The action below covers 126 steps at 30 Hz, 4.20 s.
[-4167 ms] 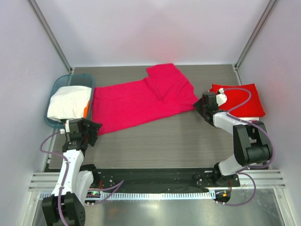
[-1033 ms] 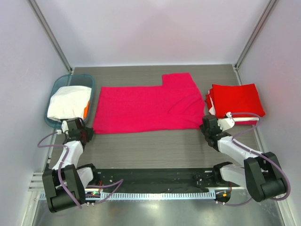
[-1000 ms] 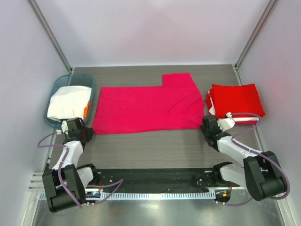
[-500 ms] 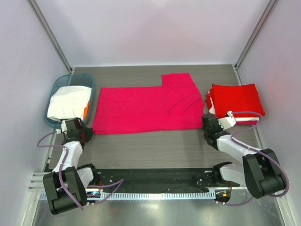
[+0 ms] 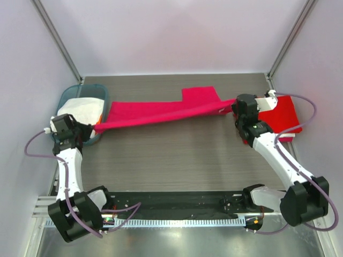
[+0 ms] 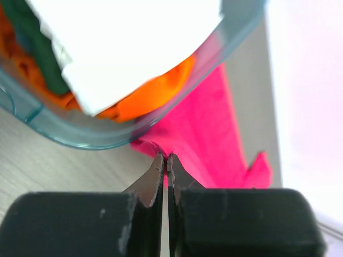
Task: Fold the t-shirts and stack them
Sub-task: Flatten the tshirt out
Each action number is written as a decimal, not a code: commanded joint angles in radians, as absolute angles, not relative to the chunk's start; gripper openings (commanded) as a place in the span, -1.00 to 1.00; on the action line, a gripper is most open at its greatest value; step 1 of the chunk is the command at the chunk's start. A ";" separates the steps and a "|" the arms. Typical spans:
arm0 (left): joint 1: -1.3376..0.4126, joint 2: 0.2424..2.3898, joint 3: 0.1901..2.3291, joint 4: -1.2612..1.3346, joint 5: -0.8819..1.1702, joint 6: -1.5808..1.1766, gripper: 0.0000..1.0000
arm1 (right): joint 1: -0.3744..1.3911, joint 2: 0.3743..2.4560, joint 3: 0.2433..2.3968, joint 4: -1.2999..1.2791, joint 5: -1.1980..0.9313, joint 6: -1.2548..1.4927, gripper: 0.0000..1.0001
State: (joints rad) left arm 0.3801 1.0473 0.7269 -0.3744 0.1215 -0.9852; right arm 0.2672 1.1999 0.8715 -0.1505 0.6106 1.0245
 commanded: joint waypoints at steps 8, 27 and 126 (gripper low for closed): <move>0.491 0.968 0.600 -0.436 0.265 -0.920 -0.99 | 0.258 0.852 0.568 -0.307 0.666 1.160 -0.98; 0.499 0.856 0.459 -0.463 0.276 -0.917 -0.99 | 0.256 0.600 0.347 -0.532 0.615 1.229 -0.88; 0.334 1.344 0.671 0.011 0.368 -1.091 -0.99 | -0.107 1.258 0.526 0.134 0.081 1.071 -0.97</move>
